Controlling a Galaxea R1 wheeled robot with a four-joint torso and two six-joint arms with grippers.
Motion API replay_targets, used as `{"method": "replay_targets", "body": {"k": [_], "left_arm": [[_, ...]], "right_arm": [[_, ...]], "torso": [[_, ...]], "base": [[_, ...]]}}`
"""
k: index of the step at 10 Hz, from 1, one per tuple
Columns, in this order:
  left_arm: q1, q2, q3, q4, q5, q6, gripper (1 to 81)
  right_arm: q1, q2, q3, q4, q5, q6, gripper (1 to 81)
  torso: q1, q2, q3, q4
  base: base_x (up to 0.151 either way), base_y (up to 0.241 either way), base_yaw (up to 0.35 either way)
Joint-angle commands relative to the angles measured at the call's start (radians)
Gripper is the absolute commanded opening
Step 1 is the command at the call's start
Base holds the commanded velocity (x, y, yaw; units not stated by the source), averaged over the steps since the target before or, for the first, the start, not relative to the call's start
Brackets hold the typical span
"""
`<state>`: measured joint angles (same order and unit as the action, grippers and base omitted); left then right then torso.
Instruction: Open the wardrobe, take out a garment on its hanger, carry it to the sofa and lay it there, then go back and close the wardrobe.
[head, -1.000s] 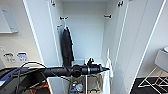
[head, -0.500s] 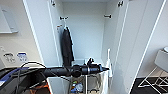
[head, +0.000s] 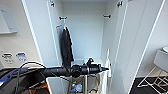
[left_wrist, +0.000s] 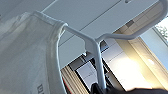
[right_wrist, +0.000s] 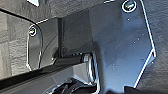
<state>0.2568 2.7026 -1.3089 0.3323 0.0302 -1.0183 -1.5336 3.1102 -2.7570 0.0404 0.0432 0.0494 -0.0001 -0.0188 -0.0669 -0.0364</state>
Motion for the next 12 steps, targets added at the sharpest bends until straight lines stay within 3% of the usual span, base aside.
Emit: {"method": "replay_targets", "body": {"k": [1,12], "left_arm": [[-0.175,0.007,0.023,0.025,-0.049,0.014,1.0],[-0.167,-0.015,0.054,0.050,-0.049,0.017,1.0]], "right_arm": [[0.043,0.007,0.010,0.007,-0.057,-0.003,81.1],[0.037,0.007,0.010,0.003,-0.045,-0.005,81.1]], "torso": [[0.000,0.000,0.000,0.000],[0.001,0.000,0.000,0.000]], "base": [[0.000,0.000,-0.229],[0.000,0.000,-0.231]]}}
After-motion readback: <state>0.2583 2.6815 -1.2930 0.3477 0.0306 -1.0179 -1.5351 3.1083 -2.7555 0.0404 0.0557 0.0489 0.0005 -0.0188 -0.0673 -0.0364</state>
